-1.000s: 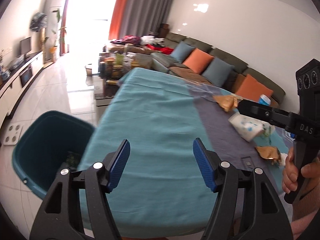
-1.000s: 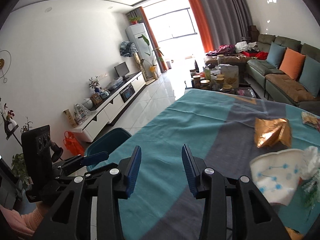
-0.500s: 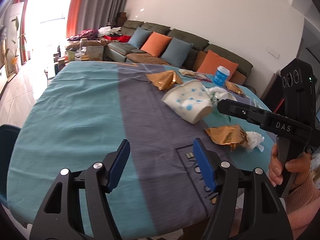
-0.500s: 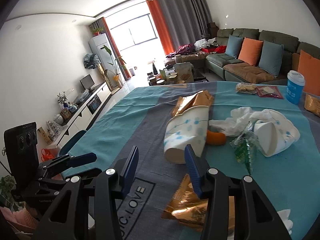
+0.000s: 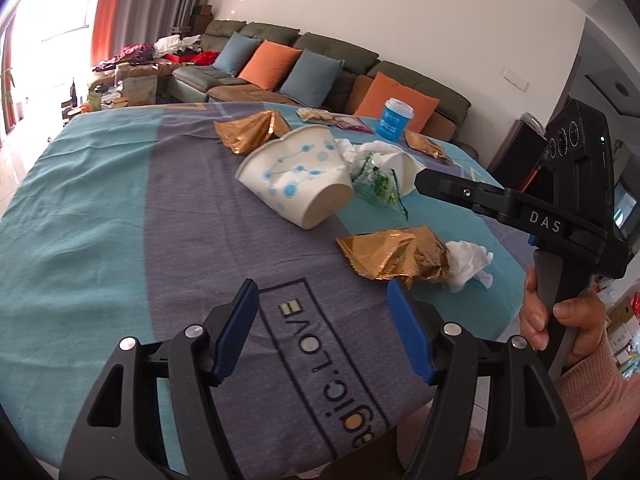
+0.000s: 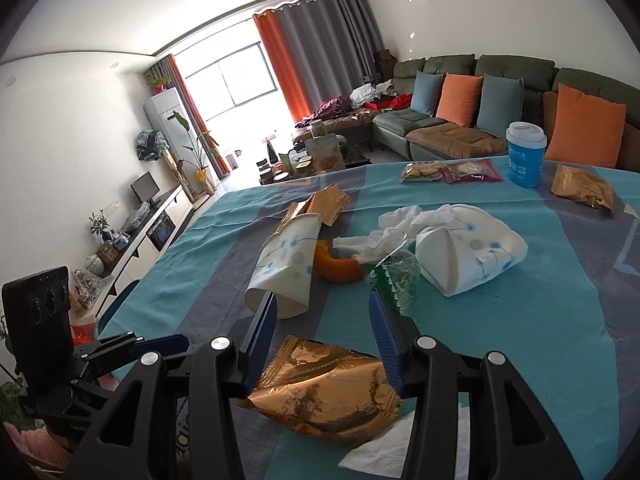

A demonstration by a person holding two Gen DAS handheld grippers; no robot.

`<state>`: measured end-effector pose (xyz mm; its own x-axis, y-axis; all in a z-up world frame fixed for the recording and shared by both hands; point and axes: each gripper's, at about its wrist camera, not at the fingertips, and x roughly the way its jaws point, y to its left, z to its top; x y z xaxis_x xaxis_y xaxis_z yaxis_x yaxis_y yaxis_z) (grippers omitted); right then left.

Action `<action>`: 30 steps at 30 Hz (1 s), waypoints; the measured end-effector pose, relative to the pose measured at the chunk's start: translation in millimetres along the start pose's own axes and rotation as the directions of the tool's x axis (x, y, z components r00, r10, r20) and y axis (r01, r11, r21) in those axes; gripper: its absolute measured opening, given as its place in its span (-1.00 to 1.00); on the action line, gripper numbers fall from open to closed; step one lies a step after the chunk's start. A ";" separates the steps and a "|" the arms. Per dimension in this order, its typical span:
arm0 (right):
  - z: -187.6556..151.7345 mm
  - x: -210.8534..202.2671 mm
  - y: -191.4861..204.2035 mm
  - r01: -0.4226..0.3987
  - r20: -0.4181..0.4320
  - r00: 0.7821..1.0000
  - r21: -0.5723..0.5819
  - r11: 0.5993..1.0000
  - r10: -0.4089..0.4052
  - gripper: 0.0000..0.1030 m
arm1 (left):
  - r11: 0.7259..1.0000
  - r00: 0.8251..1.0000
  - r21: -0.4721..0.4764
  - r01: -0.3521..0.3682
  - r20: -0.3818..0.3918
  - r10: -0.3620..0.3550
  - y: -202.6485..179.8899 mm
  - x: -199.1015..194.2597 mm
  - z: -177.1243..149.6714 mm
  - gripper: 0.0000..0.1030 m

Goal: Collect trash
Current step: 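Move both open tools back over the table toward the gold wrapper, then close the left tool on the gold foil wrapper and lift it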

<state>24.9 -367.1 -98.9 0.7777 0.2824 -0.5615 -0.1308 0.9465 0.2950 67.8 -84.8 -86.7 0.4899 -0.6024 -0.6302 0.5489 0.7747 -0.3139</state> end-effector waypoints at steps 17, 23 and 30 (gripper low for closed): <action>-7.6 -13.3 -25.7 0.017 0.010 1.000 0.068 0.998 -0.017 -0.11 | 0.989 0.981 0.007 0.150 -0.122 -0.148 -34.7 41.6 0.6 0.21; -9.6 -12.8 -32.5 0.011 0.007 1.000 0.082 0.997 -0.011 -0.11 | 0.978 0.968 -0.063 0.198 -0.148 -0.205 -30.3 54.4 3.7 0.15; -12.7 -8.2 -38.3 -0.004 -0.005 1.000 0.100 0.995 0.005 -0.11 | 0.959 0.952 -0.157 0.237 -0.157 -0.261 -18.9 64.7 7.4 -0.08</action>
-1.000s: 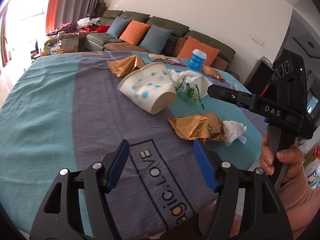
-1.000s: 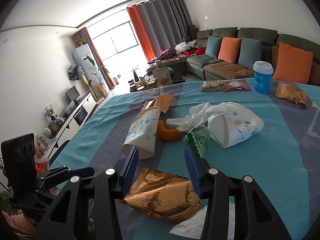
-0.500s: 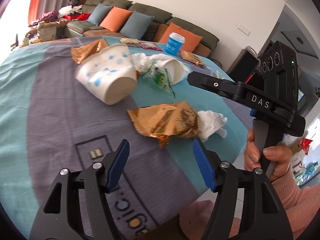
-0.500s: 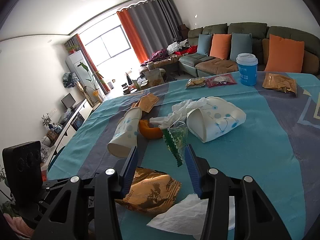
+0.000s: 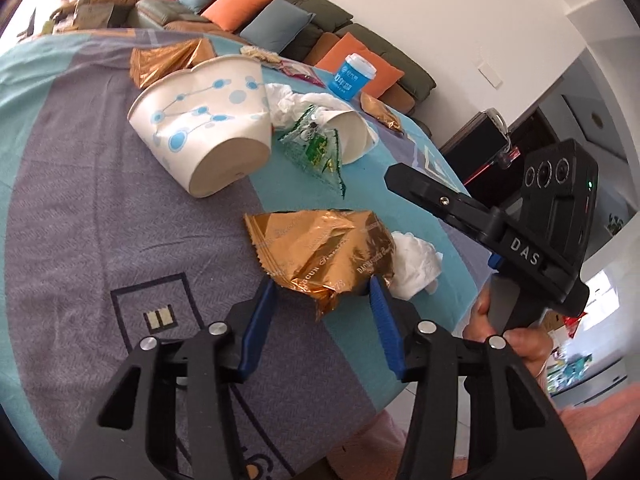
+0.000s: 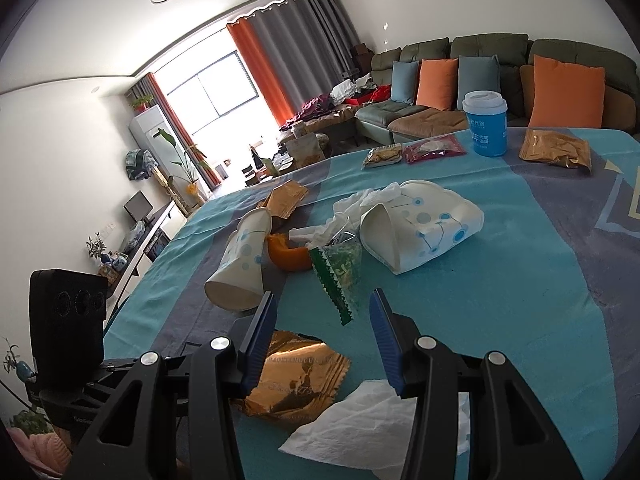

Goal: Collect trash
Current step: 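Close the left tool on the gold foil wrapper and lift it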

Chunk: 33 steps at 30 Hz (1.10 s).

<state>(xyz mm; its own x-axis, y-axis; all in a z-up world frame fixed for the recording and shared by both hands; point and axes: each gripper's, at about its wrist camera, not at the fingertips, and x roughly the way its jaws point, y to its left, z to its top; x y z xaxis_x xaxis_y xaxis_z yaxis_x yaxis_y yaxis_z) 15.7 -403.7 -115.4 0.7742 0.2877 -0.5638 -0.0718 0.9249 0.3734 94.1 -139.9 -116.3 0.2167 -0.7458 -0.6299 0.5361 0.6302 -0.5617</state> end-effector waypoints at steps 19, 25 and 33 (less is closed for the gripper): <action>-4.9 13.3 -1.7 -0.021 -0.042 0.999 0.007 1.000 0.021 -0.11 | 0.999 0.999 -0.028 0.040 0.027 -0.040 5.9 -8.6 6.0 0.00; -7.4 18.3 0.7 -0.034 -0.057 0.998 0.002 0.999 0.034 -0.11 | 0.990 0.995 -0.102 0.096 -0.006 -0.097 17.3 4.3 13.0 -0.33; -9.4 22.5 1.8 -0.047 -0.070 0.996 -0.004 0.999 0.047 -0.11 | 0.985 0.992 -0.123 0.125 -0.003 -0.126 21.5 8.7 15.5 -0.58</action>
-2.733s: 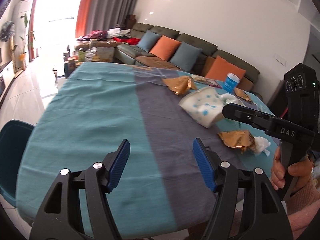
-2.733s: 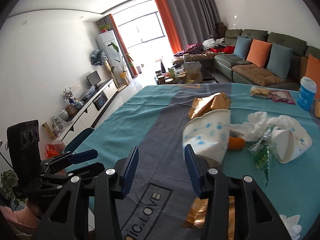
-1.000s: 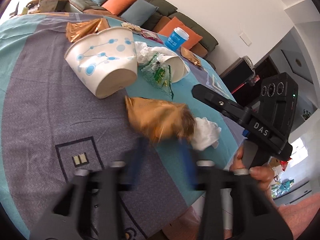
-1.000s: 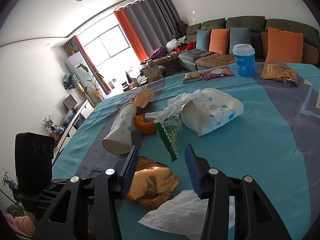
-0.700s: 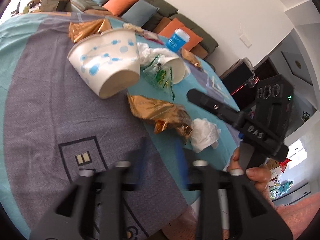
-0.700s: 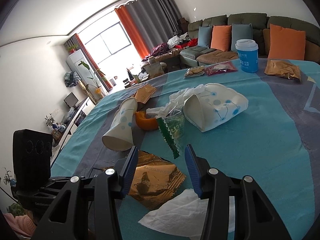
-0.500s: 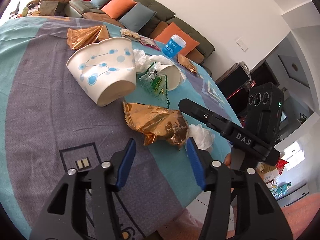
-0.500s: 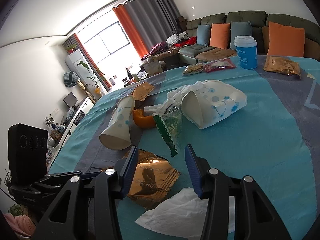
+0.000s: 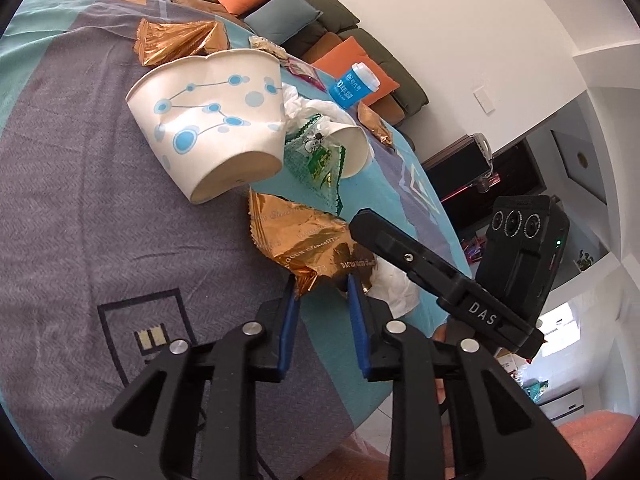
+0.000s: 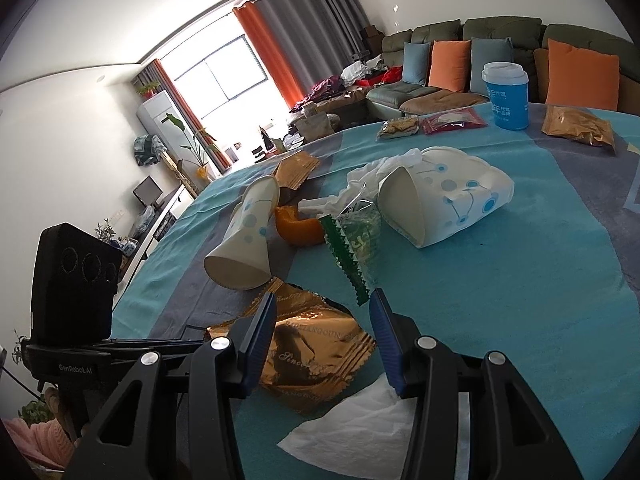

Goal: Collect trash
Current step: 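Close the left tool on the gold foil wrapper and lift it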

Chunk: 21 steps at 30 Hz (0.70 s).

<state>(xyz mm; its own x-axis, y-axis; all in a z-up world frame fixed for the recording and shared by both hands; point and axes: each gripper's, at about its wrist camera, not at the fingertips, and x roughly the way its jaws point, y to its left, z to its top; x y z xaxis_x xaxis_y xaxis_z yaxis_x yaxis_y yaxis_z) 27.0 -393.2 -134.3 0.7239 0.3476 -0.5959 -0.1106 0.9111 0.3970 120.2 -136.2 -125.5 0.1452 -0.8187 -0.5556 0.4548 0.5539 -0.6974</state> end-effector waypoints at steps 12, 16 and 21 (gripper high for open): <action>7.8 -1.8 10.9 -0.028 0.015 0.999 -0.030 0.999 0.028 -0.11 | 0.998 0.999 0.057 -0.020 0.027 0.018 -9.0 -17.5 -12.4 -0.68; 12.2 1.0 16.0 -0.060 0.020 0.998 -0.027 0.998 0.061 -0.11 | 0.996 0.998 0.077 -0.033 0.052 0.029 -10.7 -30.2 -17.8 -0.69; 20.0 5.9 28.7 -0.086 0.020 0.996 -0.048 0.995 0.087 -0.11 | 0.992 0.994 0.106 -0.075 0.091 0.065 -9.8 -52.8 -28.7 -0.69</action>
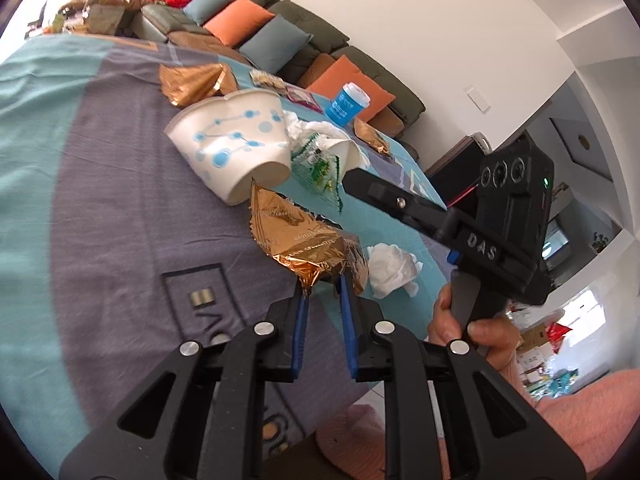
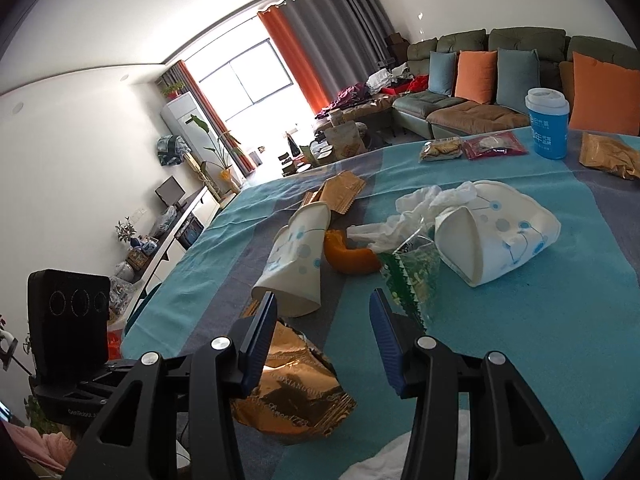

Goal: Collect trash
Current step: 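Close the left tool on the gold foil wrapper and lift it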

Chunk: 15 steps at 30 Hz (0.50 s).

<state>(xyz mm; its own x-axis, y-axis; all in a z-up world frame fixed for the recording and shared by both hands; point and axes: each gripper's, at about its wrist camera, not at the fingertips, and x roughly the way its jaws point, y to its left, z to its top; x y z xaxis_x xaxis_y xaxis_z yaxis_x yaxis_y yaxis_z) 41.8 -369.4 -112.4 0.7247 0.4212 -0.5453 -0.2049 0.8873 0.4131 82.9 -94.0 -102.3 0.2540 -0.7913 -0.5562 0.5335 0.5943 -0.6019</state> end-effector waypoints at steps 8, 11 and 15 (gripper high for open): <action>13.0 20.4 13.6 -0.040 -0.024 0.999 -0.007 0.999 0.040 -0.11 | 0.999 0.998 0.004 -0.042 0.053 0.042 10.3 -38.5 -8.6 -0.69; 16.3 31.4 17.7 -0.041 -0.045 0.998 -0.002 0.999 0.041 -0.11 | 0.998 0.995 0.000 -0.062 0.074 0.062 15.1 -51.9 -13.1 -0.69; 23.0 42.7 19.9 -0.036 -0.059 0.998 0.009 0.999 0.037 -0.11 | 0.997 0.992 -0.013 -0.080 0.100 0.081 22.1 -66.0 -15.8 -0.69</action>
<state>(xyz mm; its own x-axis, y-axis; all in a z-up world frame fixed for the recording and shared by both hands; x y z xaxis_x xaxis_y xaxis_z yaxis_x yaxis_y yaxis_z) 83.8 -338.1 -110.7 0.6764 0.4639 -0.5721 -0.2249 0.8697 0.4393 65.1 -26.4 -88.0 0.3762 -0.7509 -0.5428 0.5011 0.6576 -0.5625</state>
